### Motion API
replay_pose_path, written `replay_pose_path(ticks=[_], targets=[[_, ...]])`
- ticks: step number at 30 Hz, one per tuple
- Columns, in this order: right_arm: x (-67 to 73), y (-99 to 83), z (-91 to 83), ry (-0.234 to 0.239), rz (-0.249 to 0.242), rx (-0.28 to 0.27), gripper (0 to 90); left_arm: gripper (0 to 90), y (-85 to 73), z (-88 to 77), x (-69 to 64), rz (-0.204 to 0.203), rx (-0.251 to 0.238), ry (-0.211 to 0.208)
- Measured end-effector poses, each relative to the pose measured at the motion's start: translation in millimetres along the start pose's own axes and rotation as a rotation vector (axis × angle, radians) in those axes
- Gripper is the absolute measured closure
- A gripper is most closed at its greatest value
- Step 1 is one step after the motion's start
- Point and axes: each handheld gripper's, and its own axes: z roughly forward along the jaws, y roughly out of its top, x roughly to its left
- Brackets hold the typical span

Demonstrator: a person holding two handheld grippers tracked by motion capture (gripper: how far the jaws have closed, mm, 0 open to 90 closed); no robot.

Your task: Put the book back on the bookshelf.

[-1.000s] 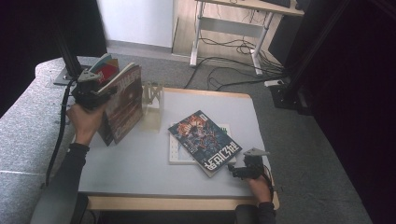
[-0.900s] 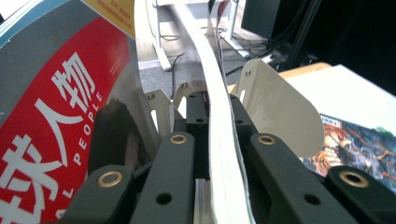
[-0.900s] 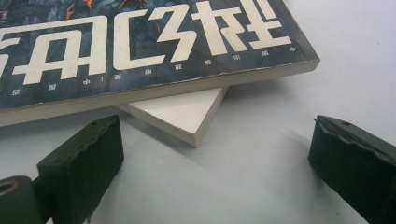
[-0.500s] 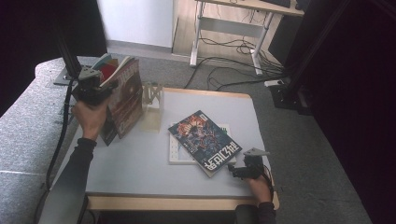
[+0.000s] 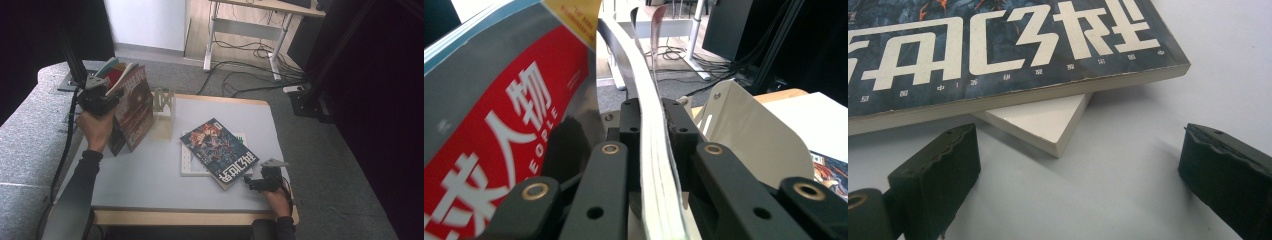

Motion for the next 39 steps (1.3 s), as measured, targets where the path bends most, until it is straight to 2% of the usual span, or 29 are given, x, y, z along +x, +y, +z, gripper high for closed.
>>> replay_pose_path(ticks=[3, 7, 14, 18, 28, 33, 39], targets=[[0.0, 0.0, 0.0, 0.0, 0.0, 0.0, 2.7, 77.1, -1.6, -1.9, -0.5, 0.007, 0.008, 0.008], [0.0, 0.0, 0.0, 0.0, -0.001, 0.0, 2.7, 74.1, -1.6, -6.7, -2.2, 0.02, -0.007, 0.014], [0.1, 0.0, 0.0, 0.0, 0.001, 0.0, 2.7, 61.3, -3.2, -18.8, -3.7, 0.042, -0.028, 0.013], [0.1, 0.0, 0.0, 0.0, 0.001, 0.0, 2.7, 54.7, -5.9, -25.0, -5.1, 0.04, -0.022, -0.017], [0.2, 0.0, 0.0, -0.001, 0.0, 0.0, 2.7, 39.1, -14.4, -34.6, -14.5, 0.068, 0.006, -0.056], [0.3, 0.0, 0.0, -0.001, 0.001, 0.001, 2.7, 33.0, -19.4, -41.8, -15.3, 0.051, 0.003, -0.086], [0.2, 0.0, -0.1, -0.001, -0.001, 0.002, 2.7, 25.3, -27.3, -50.3, -17.1, 0.057, 0.004, -0.121]])
